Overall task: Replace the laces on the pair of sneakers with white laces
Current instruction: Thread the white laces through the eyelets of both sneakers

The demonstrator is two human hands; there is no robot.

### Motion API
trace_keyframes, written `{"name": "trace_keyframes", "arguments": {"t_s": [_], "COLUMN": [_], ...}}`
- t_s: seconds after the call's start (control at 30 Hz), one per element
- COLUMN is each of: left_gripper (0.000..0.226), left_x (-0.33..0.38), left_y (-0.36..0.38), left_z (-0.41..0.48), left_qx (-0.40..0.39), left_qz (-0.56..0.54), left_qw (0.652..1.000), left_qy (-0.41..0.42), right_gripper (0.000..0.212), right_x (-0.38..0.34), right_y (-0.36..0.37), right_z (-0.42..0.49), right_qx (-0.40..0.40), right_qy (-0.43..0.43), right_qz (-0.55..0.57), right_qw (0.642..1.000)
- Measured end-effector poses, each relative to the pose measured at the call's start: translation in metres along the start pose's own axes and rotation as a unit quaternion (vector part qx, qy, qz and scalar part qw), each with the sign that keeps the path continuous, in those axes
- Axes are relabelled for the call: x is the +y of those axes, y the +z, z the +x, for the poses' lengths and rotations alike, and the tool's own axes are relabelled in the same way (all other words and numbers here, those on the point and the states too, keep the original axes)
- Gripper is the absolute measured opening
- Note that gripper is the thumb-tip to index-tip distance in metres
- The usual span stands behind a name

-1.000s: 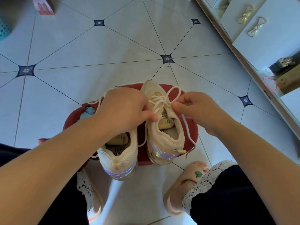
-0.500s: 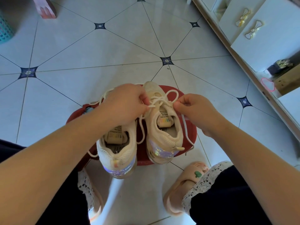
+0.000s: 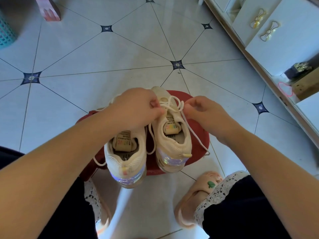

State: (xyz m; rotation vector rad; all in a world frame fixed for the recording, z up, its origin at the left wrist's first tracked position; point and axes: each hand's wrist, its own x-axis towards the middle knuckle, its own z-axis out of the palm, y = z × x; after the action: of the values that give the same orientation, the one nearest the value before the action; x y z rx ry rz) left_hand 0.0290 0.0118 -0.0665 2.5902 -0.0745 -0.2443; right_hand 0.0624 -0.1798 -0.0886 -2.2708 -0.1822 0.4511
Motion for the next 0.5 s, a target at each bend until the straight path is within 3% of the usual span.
{"name": "trace_keyframes", "arguments": {"t_s": [0.17, 0.33, 0.5], "left_gripper": [0.012, 0.007, 0.019], "left_x": [0.002, 0.001, -0.009], "left_y": [0.011, 0.009, -0.013], "left_z": [0.004, 0.004, 0.0], "left_qx": [0.016, 0.03, -0.029], "left_qz": [0.003, 0.004, 0.055], "left_qw": [1.0, 1.0, 0.998], "left_qy": [-0.003, -0.001, -0.028], "right_gripper": [0.025, 0.008, 0.016], "right_x": [-0.005, -0.005, 0.004], "right_y": [0.006, 0.008, -0.012], "right_z": [0.001, 0.004, 0.008], "right_qx": [0.02, 0.049, 0.138], "right_qy": [-0.055, -0.089, -0.021], "right_qz": [-0.004, -0.097, -0.077], "right_qw": [0.998, 0.99, 0.987]}}
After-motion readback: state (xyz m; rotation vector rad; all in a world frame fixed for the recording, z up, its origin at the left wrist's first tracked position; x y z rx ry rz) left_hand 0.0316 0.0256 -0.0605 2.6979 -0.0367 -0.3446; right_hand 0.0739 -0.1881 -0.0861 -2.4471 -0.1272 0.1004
